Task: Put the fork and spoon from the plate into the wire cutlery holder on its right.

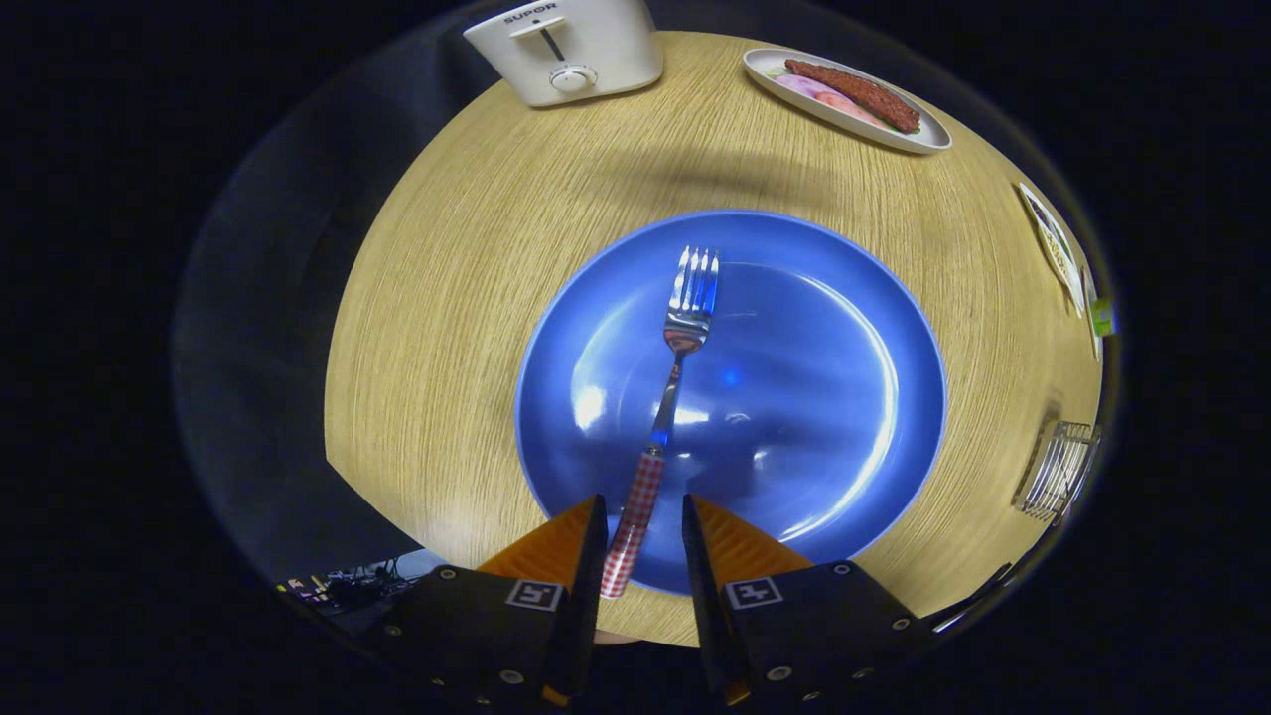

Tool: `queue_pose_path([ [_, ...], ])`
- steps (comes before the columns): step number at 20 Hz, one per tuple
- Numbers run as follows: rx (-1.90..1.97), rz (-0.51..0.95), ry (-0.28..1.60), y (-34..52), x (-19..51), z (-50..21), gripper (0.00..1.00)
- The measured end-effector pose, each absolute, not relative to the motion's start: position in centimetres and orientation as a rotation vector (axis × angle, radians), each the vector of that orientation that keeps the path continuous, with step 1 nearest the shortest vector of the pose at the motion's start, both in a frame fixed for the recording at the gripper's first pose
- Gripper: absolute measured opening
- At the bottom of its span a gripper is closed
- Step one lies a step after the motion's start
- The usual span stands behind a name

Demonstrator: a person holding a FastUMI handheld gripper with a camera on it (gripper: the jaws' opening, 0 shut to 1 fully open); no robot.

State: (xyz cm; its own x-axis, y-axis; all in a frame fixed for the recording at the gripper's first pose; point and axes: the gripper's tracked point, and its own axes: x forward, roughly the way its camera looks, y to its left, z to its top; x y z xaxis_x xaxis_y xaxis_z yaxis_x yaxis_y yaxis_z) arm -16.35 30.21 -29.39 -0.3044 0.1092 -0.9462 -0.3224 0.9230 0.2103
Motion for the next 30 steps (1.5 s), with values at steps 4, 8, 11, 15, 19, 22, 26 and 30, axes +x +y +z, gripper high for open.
queue_pose_path([
  [4, -0.212, 0.426, 1.822, 28.9, -15.9, -29.6, 0.15],
  [8, -0.294, 0.450, 1.772, 26.4, -15.0, -28.0, 0.11],
  [11, -0.308, 0.435, 1.733, 23.7, -13.8, -26.0, 0.11],
  [15, -0.296, 0.383, 1.672, 19.2, -11.7, -22.5, 0.11],
  [19, -0.274, 0.279, 1.628, 13.0, -10.5, -19.3, 0.11],
  [22, -0.246, 0.215, 1.605, 9.0, -10.0, -18.0, 0.11],
  [26, -0.265, 0.168, 1.600, 3.7, -9.7, -16.7, 0.11],
  [30, -0.307, 0.132, 1.636, -2.0, -9.8, -15.8, 0.11],
])
